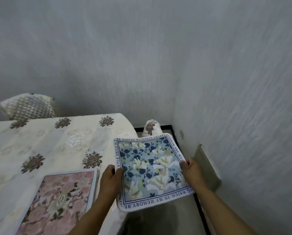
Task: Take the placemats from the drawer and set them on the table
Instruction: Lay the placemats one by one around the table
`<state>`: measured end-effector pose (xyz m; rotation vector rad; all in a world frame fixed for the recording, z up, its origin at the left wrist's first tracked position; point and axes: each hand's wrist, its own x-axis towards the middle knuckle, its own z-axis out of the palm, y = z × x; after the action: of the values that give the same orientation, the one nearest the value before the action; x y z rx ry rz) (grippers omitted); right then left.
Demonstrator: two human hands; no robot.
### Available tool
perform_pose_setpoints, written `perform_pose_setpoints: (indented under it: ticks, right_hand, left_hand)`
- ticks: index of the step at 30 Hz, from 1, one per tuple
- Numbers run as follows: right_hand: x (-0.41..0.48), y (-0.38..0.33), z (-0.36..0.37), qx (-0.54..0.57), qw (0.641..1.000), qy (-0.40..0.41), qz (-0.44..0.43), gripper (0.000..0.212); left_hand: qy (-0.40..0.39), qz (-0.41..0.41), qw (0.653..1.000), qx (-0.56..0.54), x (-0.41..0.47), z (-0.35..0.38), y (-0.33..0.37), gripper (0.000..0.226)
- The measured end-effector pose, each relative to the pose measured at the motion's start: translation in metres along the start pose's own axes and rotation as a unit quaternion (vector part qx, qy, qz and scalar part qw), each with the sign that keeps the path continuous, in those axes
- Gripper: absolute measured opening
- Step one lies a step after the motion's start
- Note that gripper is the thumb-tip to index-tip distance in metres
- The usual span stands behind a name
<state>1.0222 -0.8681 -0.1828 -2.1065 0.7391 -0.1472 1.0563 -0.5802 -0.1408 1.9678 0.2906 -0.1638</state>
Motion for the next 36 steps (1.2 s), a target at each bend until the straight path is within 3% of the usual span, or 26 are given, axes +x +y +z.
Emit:
perform_pose_setpoints:
  ticks: [7,14,20,23,30,36]
  right_hand:
    - [0.076,-0.035,-0.008,-0.025,0.996,-0.043,-0.076,0.028]
    - [0.181,-0.082,0.030,-0.096,0.981,-0.086,-0.142,0.030]
    - [0.276,-0.121,0.066,-0.161,0.964,-0.125,-0.172,0.030]
    - [0.309,-0.149,0.093,-0.168,0.950,-0.157,-0.211,0.030]
    - [0.370,-0.196,0.202,-0.210,0.887,-0.266,-0.313,0.029]
    - [0.404,-0.208,0.291,-0.225,0.804,-0.381,-0.397,0.031]
  left_hand:
    - [0.050,-0.017,0.999,-0.004,0.024,0.018,0.028,0.033]
    - [0.066,-0.044,0.996,-0.036,0.112,0.031,0.030,0.030]
    - [0.075,-0.051,0.996,0.019,0.182,0.043,0.034,0.039]
    - [0.096,-0.072,0.993,0.016,0.203,0.042,0.035,0.032]
    - [0.169,-0.124,0.974,0.081,0.221,0.040,0.009,0.005]
    - [0.251,-0.247,0.934,0.064,0.228,0.077,-0.006,0.010]
